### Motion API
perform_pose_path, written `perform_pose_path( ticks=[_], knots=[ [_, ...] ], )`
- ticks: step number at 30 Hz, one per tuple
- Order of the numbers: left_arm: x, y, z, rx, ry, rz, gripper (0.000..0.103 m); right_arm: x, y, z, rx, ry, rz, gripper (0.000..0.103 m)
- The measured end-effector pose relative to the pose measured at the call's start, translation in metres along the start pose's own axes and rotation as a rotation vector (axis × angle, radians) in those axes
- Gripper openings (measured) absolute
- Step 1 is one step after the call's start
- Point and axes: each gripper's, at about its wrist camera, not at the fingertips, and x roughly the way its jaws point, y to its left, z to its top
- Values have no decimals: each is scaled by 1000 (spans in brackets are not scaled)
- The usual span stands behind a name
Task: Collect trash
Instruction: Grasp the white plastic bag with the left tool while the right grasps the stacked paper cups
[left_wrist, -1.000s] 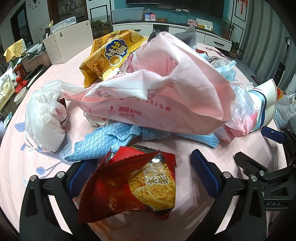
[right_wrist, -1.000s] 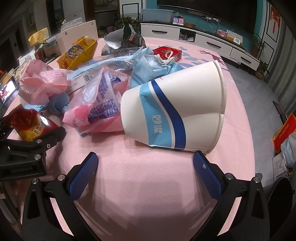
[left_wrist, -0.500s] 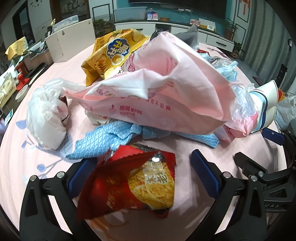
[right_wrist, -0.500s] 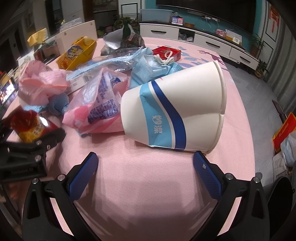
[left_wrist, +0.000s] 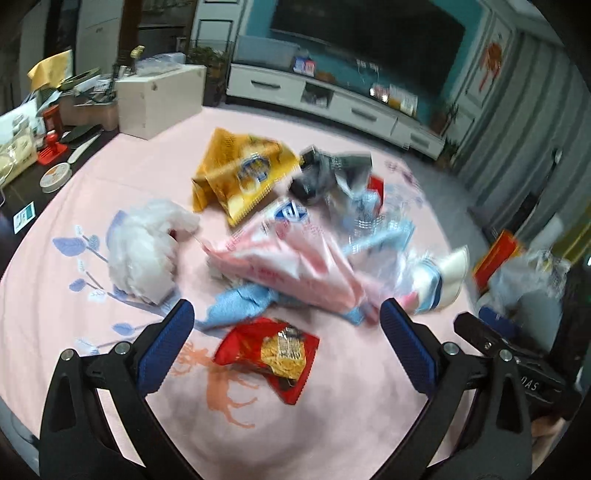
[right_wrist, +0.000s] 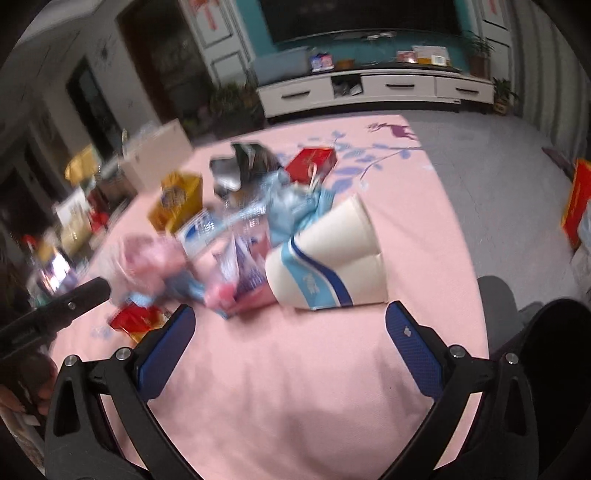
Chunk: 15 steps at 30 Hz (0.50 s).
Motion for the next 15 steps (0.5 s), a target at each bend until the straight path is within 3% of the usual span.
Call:
perform_pose_path(
  ticks=[8, 15],
  knots=[
    [-6, 59, 24, -91, -62, 139, 100, -13, 15, 12, -3, -39, -41, 98],
    [17, 116, 41, -196, -58, 154, 99, -9, 32, 52, -60, -57, -135, 92]
  ],
)
